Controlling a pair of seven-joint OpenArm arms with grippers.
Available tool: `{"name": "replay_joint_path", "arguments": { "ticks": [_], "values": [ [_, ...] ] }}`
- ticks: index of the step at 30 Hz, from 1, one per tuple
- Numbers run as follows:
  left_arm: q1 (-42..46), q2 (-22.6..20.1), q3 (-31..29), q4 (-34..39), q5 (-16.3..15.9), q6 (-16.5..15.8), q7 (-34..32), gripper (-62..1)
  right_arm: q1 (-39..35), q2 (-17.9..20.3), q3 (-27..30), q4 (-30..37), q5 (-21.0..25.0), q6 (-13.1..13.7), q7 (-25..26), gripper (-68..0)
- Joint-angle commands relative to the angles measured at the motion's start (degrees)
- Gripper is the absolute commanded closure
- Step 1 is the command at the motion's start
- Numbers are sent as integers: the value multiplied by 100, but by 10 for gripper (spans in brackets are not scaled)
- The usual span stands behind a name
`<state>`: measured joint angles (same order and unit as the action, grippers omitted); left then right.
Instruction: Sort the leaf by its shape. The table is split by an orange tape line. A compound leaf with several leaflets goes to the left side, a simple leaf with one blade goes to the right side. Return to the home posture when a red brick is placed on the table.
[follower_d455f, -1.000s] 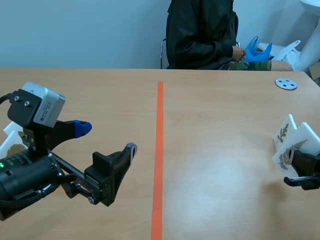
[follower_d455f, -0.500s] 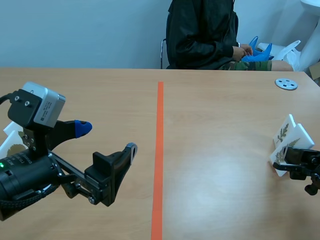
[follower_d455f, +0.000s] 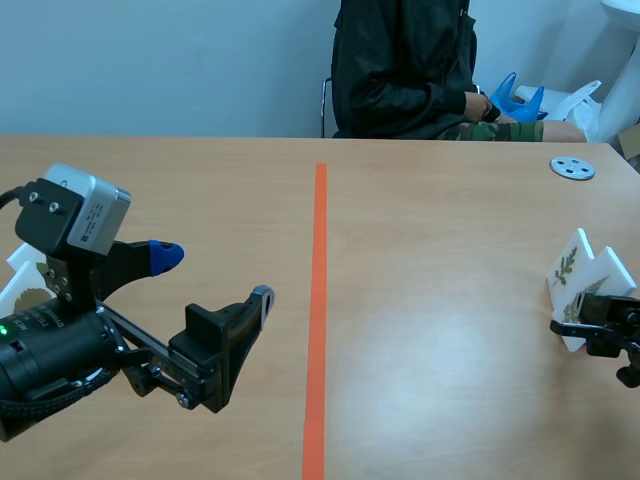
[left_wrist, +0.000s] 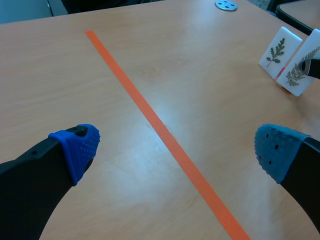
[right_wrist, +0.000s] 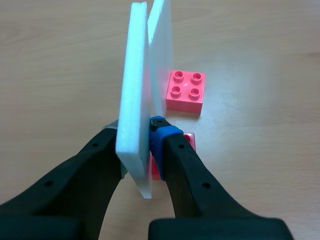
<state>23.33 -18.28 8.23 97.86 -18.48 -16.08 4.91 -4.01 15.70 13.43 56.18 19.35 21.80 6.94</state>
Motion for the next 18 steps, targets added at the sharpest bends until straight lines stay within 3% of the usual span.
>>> {"name": "replay_joint_path", "arguments": {
  "ticks": [1, 9, 18],
  "values": [
    [28, -20, -11, 76, -55, 9, -98, -623, 68, 79, 31, 42, 37, 2, 59, -27],
    [28, -20, -11, 76, -55, 9, -98, -623, 68, 79, 31, 42, 35, 0, 63, -113],
    [28, -20, -11, 76, -55, 9, -98, -623, 70, 98, 39, 90, 35, 31, 184, -283]
  ]
}}
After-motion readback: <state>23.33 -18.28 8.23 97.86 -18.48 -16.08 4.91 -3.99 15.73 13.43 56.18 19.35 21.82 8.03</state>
